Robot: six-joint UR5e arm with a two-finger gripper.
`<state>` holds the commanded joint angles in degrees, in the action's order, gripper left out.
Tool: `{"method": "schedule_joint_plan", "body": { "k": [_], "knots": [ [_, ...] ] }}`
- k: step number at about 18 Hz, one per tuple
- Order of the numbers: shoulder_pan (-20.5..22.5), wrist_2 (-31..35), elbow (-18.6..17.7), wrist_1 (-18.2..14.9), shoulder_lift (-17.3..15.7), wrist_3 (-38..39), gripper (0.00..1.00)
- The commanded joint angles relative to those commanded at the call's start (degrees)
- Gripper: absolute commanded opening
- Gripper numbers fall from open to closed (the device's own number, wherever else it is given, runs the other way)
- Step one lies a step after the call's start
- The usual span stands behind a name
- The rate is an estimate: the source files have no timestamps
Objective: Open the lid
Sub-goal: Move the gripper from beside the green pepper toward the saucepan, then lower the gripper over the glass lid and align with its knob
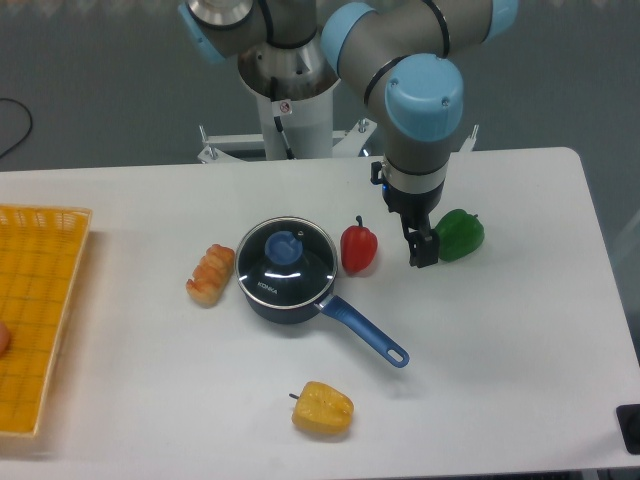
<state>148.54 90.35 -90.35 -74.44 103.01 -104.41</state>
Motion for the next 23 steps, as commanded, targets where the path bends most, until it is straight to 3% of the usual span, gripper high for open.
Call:
{"method": "schedule_joint_plan", "body": {
  "k": [5, 7, 9, 20, 23],
  "knots": [
    [-1.0, 0.0, -0.8, 2.0, -0.3, 4.6, 1.0],
    [-1.2, 0.0, -2.7, 2.5, -0.4, 5.2, 1.0],
    [-1.1, 0.0, -4.7, 2.7, -0.6, 5.2, 1.0],
    [-1.5, -2.8, -7.5, 2.8, -1.6, 15.6, 1.0],
    [-7.5, -2.6, -9.0, 3.7, -2.5, 24.2, 1.0]
  ]
}}
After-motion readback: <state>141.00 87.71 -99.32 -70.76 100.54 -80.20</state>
